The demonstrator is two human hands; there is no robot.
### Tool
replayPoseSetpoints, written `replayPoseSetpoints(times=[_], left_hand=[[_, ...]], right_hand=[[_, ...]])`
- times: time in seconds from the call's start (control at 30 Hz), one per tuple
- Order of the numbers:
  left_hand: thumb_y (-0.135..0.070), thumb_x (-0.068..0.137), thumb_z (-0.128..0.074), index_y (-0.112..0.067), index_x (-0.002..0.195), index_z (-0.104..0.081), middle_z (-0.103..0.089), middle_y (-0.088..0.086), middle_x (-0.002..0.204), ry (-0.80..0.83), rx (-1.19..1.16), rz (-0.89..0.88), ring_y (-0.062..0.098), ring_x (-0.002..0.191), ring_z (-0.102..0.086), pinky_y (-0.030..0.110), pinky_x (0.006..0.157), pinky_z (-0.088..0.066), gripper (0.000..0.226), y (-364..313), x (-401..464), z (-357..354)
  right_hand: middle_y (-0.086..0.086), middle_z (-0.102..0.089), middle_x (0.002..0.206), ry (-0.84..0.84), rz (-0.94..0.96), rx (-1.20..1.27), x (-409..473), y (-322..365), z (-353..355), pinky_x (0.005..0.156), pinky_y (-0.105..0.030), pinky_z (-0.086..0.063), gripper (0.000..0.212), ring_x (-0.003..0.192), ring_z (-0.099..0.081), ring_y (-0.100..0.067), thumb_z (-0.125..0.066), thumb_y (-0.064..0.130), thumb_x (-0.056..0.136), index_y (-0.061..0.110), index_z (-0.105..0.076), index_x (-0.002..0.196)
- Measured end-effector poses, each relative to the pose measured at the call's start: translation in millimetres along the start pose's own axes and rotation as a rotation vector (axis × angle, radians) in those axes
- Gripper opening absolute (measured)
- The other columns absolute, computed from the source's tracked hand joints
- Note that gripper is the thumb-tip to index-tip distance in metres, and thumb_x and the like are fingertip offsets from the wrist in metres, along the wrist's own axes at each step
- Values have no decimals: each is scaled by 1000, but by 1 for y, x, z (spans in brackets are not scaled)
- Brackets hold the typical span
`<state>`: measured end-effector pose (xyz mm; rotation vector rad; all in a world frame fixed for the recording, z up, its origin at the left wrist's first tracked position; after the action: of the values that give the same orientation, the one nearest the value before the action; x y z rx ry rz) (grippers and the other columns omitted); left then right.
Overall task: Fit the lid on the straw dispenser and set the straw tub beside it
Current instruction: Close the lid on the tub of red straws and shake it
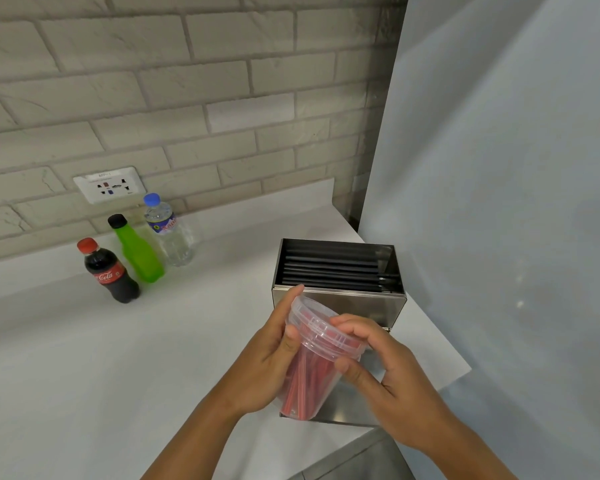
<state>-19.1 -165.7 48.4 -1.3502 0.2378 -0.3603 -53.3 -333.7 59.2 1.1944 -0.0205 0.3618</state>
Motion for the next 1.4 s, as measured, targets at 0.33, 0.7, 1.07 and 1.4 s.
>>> replayPoseSetpoints(times=[0.33,0.7,1.07,1.4], left_hand=[[-90,84,-38,-64,146,-35,-57,-34,134,-61,-32,45,-5,126,-60,14,86,-57,68,-6,0,-5],[-66,98,-52,-33,144,-52,-66,-11,125,-180,-44,-11,22,113,-70,25,83,-61,56,-11,0,-5],[-67,97,-52,-25,137,-57,-66,-7,126,-247,-151,-43,21,118,-68,30,85,-62,59,-18,-3,-5],[-67,98,-46,-55,137,-55,-64,-28,132,-237,-137,19,3,123,-65,19,90,-58,42,-22,-4,-7]], right_hand=[[4,-65,136,-87,-25,113,1,2,12,98,-17,-51,44,128,-61,-19,-63,52,98,29,-59,136],[9,-69,129,-122,-80,141,-1,4,14,93,-22,-56,41,121,-65,-16,-58,60,96,39,-62,130],[18,-60,141,-166,-90,185,-7,-2,24,98,-21,-55,55,130,-59,-6,-67,72,85,51,-56,134],[22,-67,121,-237,-20,61,5,16,39,91,-9,-51,30,118,-63,-3,-64,57,89,50,-64,119]])
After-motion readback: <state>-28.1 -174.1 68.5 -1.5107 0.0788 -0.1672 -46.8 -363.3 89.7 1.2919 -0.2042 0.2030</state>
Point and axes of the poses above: each hand's wrist, its own x-axis towards the middle knuckle, its own z-axis out of the back of the hand, y = z × x, the point moved 8 cm from there along x, towards the middle knuckle
